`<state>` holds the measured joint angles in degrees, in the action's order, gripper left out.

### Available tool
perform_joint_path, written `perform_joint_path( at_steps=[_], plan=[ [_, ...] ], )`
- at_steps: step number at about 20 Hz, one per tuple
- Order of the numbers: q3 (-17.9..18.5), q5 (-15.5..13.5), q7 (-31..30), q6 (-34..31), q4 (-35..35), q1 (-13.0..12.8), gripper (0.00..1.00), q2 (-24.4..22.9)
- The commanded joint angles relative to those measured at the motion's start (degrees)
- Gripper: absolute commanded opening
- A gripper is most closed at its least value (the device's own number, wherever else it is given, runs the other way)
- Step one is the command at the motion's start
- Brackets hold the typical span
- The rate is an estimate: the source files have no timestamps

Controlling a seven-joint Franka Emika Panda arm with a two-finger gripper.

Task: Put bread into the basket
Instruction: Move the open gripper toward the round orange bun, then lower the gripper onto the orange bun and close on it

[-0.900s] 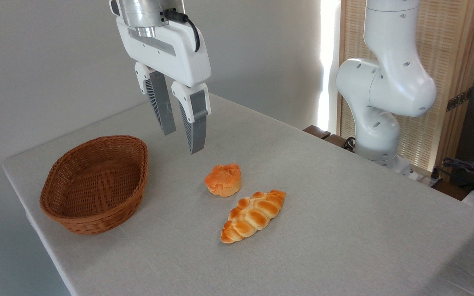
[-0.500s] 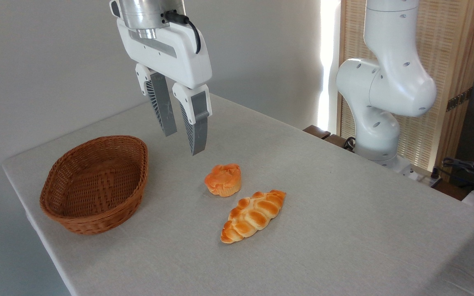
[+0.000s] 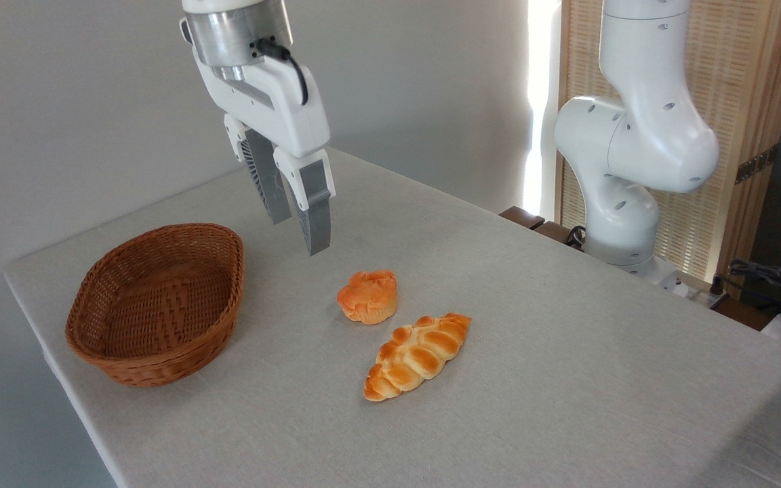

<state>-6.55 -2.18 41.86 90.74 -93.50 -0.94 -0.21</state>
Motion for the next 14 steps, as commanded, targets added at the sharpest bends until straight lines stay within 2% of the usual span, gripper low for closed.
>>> perform_joint_path(
  at_steps=[1,3,7,9,12,14],
  plan=[
    [-0.84,-1.85,-0.2,4.77,-8.6,-0.29,1.0,-5.22],
    [-0.84,-2.74,0.06,11.18,-16.24,-1.08,1.0,-9.44],
    [-0.22,-2.3,0.51,17.87,-28.47,-4.42,1.0,-14.46],
    [-0.22,-2.12,0.51,19.91,-31.56,-4.78,1.0,-14.73],
    [-0.22,-2.12,0.51,24.29,-36.56,-7.14,1.0,-14.38],
    [-0.22,-2.12,0.51,27.89,-39.12,-7.24,1.0,-14.21]
  ],
)
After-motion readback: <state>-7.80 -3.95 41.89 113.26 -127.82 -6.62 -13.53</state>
